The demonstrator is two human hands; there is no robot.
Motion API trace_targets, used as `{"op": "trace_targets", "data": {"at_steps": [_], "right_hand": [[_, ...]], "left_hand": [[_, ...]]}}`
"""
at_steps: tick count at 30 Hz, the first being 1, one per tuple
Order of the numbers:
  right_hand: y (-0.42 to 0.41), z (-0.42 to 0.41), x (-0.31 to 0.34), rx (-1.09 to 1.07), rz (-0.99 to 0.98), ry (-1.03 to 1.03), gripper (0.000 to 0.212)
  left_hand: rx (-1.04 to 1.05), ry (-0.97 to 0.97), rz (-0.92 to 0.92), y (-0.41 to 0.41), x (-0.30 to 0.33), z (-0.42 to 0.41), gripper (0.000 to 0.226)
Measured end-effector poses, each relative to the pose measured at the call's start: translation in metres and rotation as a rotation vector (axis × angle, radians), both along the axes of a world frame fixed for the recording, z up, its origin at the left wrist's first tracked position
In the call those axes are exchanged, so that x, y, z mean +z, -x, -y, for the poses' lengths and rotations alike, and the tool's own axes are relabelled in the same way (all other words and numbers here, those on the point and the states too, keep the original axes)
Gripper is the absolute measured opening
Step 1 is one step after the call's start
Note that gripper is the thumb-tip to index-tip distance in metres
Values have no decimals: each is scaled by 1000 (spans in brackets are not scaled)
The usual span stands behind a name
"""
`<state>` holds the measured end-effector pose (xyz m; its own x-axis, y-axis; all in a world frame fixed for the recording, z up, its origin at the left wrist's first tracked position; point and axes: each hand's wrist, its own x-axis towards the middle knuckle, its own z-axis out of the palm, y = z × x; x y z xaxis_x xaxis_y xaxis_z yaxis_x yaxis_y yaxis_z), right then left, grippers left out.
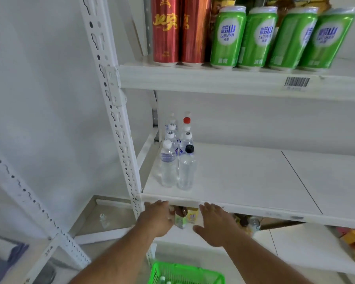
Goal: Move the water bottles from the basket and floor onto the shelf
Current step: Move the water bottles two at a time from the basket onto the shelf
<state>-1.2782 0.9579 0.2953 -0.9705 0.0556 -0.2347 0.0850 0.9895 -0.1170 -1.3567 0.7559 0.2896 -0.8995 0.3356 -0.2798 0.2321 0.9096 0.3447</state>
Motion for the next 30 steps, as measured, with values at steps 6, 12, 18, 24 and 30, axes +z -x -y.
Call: {"op": "trace_targets", "data": {"at_steps": [6, 12, 18, 24, 30], "right_hand": [[-70, -11, -30, 56, 76, 2, 80], [-144, -24, -85, -20, 262, 111, 79], [-182, -16, -118, -96, 383, 181, 74], [-181, 3, -145, -160, 467, 233, 75], [-163, 35, -180, -239, 553, 259, 75]], "left_hand": [[29, 29, 111, -62, -28, -9, 79], [15, 145, 263, -139, -79, -8, 78], [53, 144, 366, -174, -113, 10, 76], [117, 111, 448, -165, -145, 37, 78], [280, -35, 586, -133, -197, 67, 79]]}}
